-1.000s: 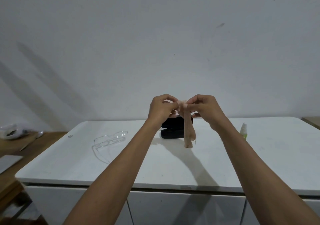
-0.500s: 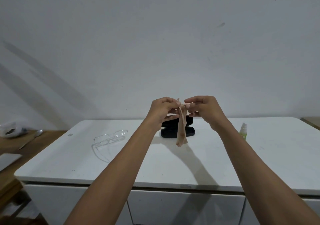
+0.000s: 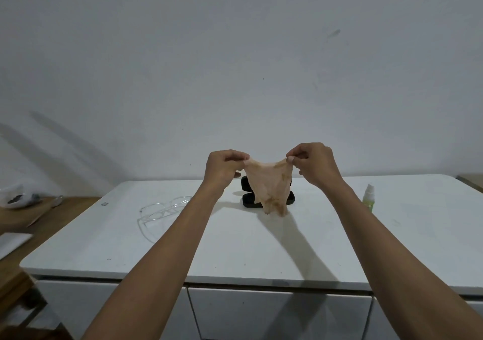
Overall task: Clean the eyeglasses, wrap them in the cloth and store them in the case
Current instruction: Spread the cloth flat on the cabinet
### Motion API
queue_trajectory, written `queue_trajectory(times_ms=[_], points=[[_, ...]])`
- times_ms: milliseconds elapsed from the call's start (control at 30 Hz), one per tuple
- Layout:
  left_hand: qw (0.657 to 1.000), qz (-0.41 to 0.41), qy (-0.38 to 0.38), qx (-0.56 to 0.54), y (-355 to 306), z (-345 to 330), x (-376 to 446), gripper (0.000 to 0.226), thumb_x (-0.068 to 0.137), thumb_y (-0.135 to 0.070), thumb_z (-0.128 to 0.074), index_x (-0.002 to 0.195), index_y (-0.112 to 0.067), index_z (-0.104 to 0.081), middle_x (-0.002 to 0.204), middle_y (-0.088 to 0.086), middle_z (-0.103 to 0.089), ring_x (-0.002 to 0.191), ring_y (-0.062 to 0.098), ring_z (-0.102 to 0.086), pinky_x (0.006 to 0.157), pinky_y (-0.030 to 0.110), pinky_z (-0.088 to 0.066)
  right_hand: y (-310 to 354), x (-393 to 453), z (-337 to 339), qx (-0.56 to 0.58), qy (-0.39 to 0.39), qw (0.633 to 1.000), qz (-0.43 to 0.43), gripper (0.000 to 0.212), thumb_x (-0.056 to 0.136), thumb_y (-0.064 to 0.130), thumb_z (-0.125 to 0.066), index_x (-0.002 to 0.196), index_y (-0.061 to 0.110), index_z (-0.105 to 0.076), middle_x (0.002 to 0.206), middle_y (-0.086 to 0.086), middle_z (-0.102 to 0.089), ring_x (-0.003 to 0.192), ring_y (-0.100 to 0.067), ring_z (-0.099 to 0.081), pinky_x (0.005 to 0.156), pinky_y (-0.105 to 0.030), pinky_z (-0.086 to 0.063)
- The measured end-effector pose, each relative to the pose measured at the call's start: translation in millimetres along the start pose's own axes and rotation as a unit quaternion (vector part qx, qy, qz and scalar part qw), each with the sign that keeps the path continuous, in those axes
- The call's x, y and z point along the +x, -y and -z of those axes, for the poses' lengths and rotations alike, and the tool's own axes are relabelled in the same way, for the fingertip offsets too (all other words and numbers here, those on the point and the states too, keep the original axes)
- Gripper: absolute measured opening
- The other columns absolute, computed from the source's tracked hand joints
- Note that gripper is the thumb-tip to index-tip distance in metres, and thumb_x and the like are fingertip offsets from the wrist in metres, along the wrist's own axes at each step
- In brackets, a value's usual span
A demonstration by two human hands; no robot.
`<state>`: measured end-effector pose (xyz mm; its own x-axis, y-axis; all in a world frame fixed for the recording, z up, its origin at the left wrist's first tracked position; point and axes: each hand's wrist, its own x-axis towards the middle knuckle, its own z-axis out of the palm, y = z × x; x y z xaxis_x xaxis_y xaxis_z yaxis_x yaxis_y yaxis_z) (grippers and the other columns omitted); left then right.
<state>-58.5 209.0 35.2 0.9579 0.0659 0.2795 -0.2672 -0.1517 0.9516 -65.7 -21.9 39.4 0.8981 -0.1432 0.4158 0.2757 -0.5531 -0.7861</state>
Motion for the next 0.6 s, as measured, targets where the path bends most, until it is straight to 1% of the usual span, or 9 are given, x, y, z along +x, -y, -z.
queue_trajectory(times_ms=[100, 200, 267, 333, 400, 467, 533, 600], points=[[1.000, 0.018, -0.008, -0.009, 2.4, 0.9, 3.3, 0.007, 0.084, -0.004, -0.076, 0.090, -0.006, -0.078, 0.091, 0.005, -0.076, 0.085, 0.017, -0.069, 0.077, 0.036, -0.059, -2.3, 3.0, -4.1, 0.012, 0.006, 1.000, -0.006, 0.011, 0.092, 0.008, -0.070, 0.089, 0.017, -0.076, 0.080, 0.002, -0.071, 0.076, -0.013, -0.065, 0.082, -0.040, -0.061], [1.000, 0.022, -0.011, -0.019, 1.0, 2.8, 5.3, 0.005, 0.086, -0.006, -0.076, 0.090, -0.006, -0.077, 0.086, 0.003, -0.075, 0.080, 0.017, -0.068, 0.077, 0.037, -0.059, -1.4, 5.7, -4.7, 0.035, 0.008, 0.999, -0.007, 0.009, 0.094, 0.011, -0.070, 0.092, 0.016, -0.076, 0.083, 0.003, -0.071, 0.078, -0.014, -0.065, 0.082, -0.039, -0.061], [1.000, 0.017, -0.003, -0.026, -0.9, 4.9, 6.1, 0.008, 0.086, -0.008, -0.076, 0.093, -0.005, -0.076, 0.084, 0.001, -0.075, 0.079, 0.016, -0.068, 0.076, 0.037, -0.057, 1.2, 6.0, -2.0, 0.056, 0.007, 0.998, -0.002, 0.008, 0.094, 0.012, -0.070, 0.095, 0.015, -0.077, 0.086, 0.002, -0.072, 0.079, -0.015, -0.065, 0.077, -0.038, -0.059], [0.999, 0.017, 0.017, -0.024, -2.6, 9.0, 4.3, 0.010, 0.087, -0.008, -0.076, 0.096, -0.004, -0.076, 0.086, 0.001, -0.074, 0.081, 0.019, -0.068, 0.075, 0.036, -0.057, 2.3, 5.0, 3.5, 0.070, 0.026, 0.997, 0.002, 0.008, 0.094, 0.013, -0.070, 0.095, 0.015, -0.078, 0.088, 0.000, -0.073, 0.079, -0.017, -0.064, 0.069, -0.034, -0.057], [0.998, 0.026, 0.056, -0.011, -0.7, 15.8, -0.8, 0.011, 0.086, -0.009, -0.077, 0.096, -0.005, -0.076, 0.086, 0.002, -0.074, 0.083, 0.020, -0.066, 0.076, 0.037, -0.058, -0.4, 0.8, 10.7, 0.062, 0.080, 0.995, -0.005, 0.008, 0.092, 0.012, -0.071, 0.093, 0.014, -0.078, 0.084, 0.001, -0.072, 0.076, -0.017, -0.061, 0.064, -0.028, -0.052], [0.991, 0.043, 0.123, 0.020, 5.2, 22.9, -10.4, 0.010, 0.086, -0.011, -0.077, 0.095, -0.007, -0.077, 0.087, 0.003, -0.072, 0.082, 0.019, -0.065, 0.076, 0.035, -0.057, -5.7, -7.5, 18.1, 0.039, 0.167, 0.985, -0.027, 0.008, 0.090, 0.009, -0.071, 0.087, 0.013, -0.078, 0.083, 0.001, -0.072, 0.074, -0.015, -0.060, 0.066, -0.028, -0.050], [0.976, 0.070, 0.196, 0.061, 16.3, 28.5, -22.2, 0.007, 0.086, -0.011, -0.077, 0.092, -0.011, -0.079, 0.087, 0.004, -0.070, 0.081, 0.017, -0.063, 0.074, 0.033, -0.055, -12.6, -18.3, 22.1, -0.002, 0.263, 0.963, -0.053, 0.012, 0.088, 0.004, -0.070, 0.084, 0.012, -0.078, 0.082, 0.000, -0.072, 0.074, -0.013, -0.061, 0.067, -0.029, -0.050], [0.954, 0.096, 0.264, 0.102, 29.4, 30.6, -35.0, 0.008, 0.085, -0.008, -0.077, 0.092, -0.009, -0.079, 0.087, 0.005, -0.071, 0.079, 0.017, -0.062, 0.071, 0.031, -0.052, -18.0, -31.2, 22.2, -0.067, 0.359, 0.927, -0.081, 0.016, 0.088, 0.002, -0.067, 0.085, 0.015, -0.078, 0.086, 0.002, -0.075, 0.076, -0.011, -0.062, 0.068, -0.026, -0.052]])
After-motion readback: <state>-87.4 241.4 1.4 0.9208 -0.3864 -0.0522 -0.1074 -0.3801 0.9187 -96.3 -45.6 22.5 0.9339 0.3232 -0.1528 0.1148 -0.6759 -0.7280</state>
